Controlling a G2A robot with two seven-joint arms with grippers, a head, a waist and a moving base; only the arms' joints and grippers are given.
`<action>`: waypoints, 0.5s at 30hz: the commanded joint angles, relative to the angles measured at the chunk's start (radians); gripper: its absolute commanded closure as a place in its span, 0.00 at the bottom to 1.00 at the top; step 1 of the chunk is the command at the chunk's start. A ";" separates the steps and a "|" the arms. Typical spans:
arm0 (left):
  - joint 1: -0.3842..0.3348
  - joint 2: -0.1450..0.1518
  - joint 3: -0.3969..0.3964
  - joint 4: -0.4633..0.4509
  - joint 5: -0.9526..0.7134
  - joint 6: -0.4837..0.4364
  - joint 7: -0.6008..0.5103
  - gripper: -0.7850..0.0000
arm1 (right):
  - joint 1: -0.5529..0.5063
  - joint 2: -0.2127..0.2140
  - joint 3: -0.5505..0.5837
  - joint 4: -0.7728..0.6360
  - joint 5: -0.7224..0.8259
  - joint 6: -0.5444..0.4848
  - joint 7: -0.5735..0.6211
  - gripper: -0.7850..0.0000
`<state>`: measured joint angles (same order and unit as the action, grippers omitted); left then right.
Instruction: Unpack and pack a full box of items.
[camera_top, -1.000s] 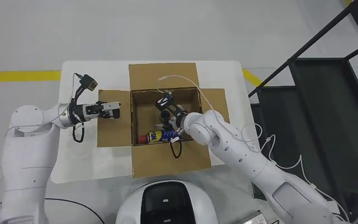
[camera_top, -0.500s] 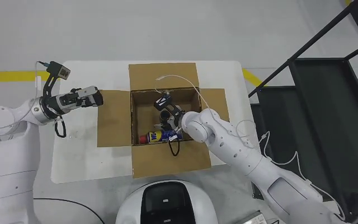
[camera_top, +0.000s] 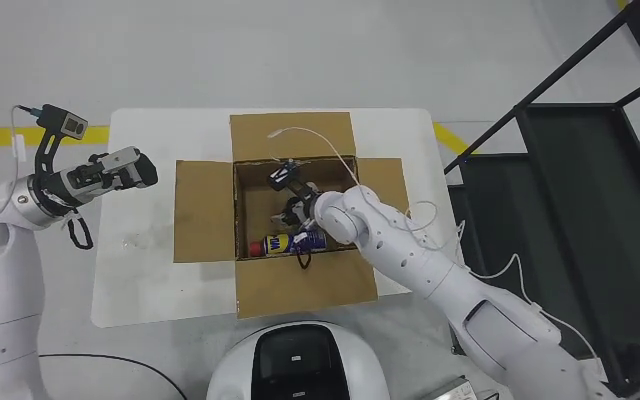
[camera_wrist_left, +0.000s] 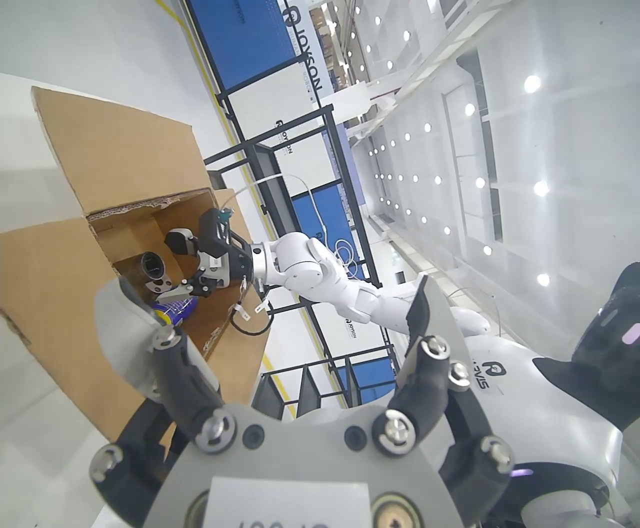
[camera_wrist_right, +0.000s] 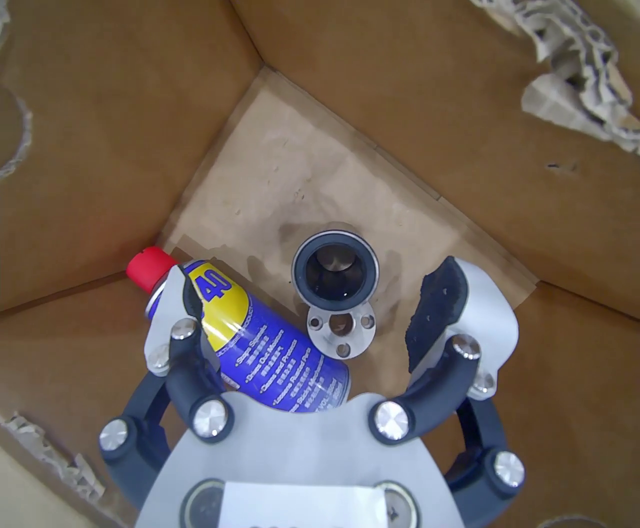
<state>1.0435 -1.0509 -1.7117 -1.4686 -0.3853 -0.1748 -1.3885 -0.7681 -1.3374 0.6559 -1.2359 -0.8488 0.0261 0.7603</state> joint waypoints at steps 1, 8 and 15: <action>0.000 0.000 0.000 0.000 0.000 0.000 0.000 0.00 | 0.010 -0.011 -0.006 0.033 0.013 0.006 -0.013 0.00; 0.000 0.000 0.000 0.000 0.000 0.000 0.000 0.00 | 0.031 -0.044 -0.027 0.118 0.039 0.013 -0.037 0.31; 0.000 0.000 0.000 0.000 0.000 0.000 0.000 0.00 | 0.040 -0.066 -0.036 0.159 0.030 0.025 -0.044 1.00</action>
<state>1.0435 -1.0509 -1.7117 -1.4686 -0.3853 -0.1747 -1.3885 -0.7288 -1.4007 0.6209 -1.0792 -0.8154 0.0461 0.7165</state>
